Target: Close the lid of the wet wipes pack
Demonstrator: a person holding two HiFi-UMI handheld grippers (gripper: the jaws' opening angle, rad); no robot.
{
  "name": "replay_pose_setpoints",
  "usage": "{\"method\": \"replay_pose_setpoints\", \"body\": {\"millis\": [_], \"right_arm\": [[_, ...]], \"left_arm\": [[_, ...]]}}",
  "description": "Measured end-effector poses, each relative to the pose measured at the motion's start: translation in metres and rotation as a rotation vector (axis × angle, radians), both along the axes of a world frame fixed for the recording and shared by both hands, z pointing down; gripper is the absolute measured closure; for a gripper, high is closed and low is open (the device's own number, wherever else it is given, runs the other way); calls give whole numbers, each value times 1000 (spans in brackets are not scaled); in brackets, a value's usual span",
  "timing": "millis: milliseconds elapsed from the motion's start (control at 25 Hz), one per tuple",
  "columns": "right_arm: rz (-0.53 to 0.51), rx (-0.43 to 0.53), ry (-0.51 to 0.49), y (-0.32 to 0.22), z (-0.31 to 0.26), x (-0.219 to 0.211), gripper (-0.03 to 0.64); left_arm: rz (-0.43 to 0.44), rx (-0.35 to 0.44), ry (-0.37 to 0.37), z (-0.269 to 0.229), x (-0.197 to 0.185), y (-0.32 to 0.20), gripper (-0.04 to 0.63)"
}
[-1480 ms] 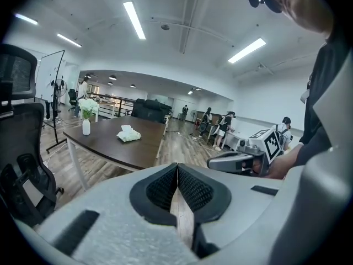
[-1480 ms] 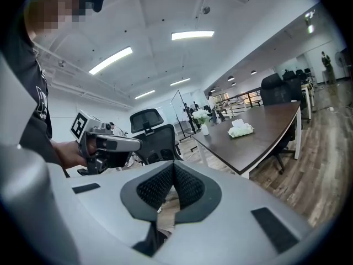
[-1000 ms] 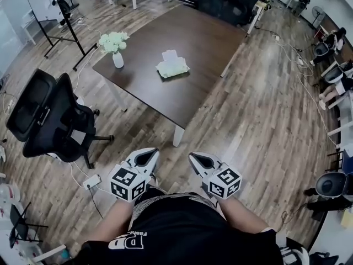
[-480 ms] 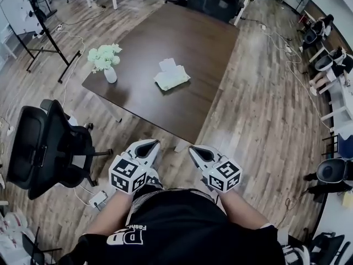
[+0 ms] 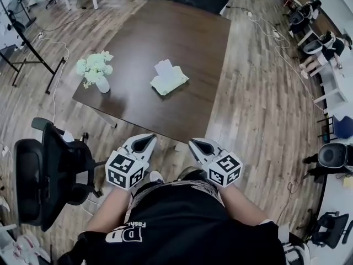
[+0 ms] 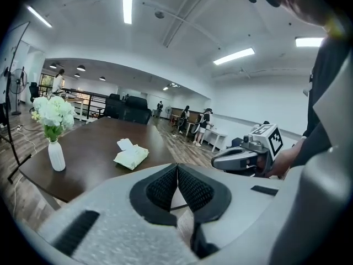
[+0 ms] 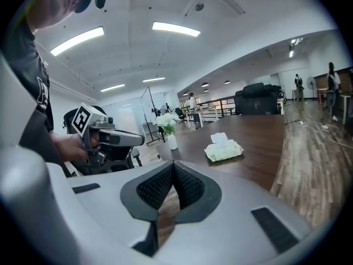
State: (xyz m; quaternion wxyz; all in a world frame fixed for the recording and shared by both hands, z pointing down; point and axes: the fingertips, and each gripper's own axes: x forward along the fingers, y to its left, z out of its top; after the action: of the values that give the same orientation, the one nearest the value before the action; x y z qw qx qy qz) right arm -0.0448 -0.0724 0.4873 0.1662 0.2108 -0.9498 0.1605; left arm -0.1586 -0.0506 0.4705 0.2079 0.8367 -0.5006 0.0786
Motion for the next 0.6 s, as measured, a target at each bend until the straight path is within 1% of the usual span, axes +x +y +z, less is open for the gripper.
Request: {"method": "replay_pose_setpoints", "body": {"millis": [160,320,480,600], "right_arm": [[23,7,-5,-19,-4,-4,612],[30,6,-5,-45,-3,-4,612],[12,5,-18,-77,-7,-7,612],[-12,3,-36,-101,-14,-10,612]], "left_arm": [[29,0,3,1,-2,-24,577],[31,-2,-5,3,-2,-55,575],[9,2,-16,1,-6,-87,575],[-35,29,-31,-4,-12,-114,575]]}}
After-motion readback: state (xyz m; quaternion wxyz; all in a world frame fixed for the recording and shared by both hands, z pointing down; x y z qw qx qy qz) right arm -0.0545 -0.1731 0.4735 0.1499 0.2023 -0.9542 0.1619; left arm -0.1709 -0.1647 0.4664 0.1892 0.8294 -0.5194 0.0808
